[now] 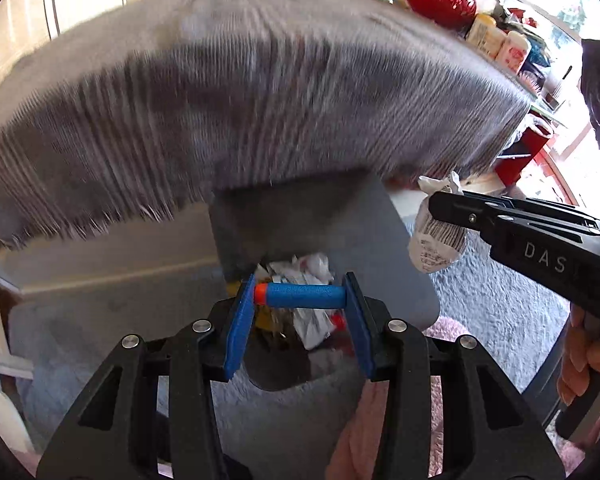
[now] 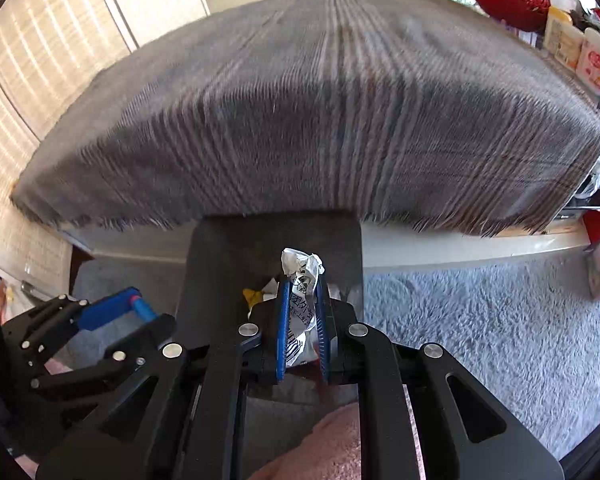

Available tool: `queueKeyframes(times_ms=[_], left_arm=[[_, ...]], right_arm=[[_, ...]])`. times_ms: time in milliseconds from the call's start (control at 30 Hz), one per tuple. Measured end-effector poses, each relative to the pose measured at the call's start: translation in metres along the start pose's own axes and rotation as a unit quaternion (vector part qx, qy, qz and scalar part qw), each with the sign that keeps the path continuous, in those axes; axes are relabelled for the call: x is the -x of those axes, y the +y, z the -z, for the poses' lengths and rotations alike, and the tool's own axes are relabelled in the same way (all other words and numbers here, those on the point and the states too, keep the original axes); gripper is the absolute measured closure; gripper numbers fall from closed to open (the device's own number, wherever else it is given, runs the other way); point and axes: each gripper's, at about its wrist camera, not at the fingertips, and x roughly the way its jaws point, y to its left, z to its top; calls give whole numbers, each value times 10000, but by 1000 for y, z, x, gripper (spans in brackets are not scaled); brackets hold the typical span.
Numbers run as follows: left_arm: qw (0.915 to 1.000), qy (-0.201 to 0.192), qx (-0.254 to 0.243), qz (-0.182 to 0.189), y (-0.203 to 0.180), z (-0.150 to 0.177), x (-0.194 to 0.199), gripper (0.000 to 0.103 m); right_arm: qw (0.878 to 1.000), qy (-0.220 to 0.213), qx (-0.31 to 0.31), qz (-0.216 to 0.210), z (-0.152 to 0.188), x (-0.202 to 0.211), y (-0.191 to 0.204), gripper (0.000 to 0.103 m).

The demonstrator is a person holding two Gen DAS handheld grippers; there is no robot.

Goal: Collect trash
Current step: 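Open both tools to drop the dart and wrapper into the bin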

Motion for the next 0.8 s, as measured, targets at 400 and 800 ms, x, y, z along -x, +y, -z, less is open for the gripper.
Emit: queueKeyframes(times_ms=[400,800], left_arm=[[9995,168,123,244,5,-4,-19,55],[9996,-243,151,45,12,-14,13,18]], right_arm=[[9998,130,-126,-127,-12,-21,4,85],[9994,-221,-259,-35,-27,12,2,29]])
